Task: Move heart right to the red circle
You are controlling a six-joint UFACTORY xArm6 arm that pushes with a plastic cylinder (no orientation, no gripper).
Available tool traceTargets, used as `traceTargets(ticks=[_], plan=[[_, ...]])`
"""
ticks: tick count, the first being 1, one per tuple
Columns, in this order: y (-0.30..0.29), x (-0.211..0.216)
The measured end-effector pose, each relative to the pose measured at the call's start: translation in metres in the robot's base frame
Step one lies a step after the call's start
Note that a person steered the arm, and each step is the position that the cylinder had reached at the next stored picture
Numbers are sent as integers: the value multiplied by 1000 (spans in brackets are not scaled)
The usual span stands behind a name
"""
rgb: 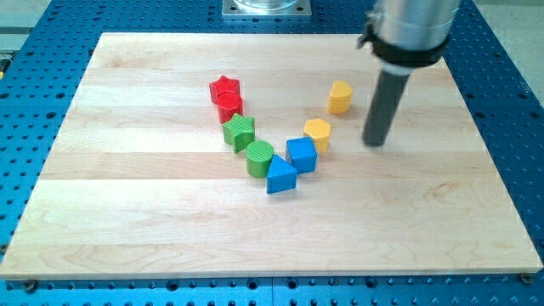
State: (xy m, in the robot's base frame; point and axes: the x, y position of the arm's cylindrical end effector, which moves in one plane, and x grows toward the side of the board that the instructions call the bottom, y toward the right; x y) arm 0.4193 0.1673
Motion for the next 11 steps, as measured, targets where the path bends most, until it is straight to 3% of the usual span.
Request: traceTargets(ticks=[1, 2, 3, 4, 7, 9, 11], plan=[[15, -37], [11, -38], [11, -81], [-4, -87], [-62, -60], [-64, -55], [-27, -38]])
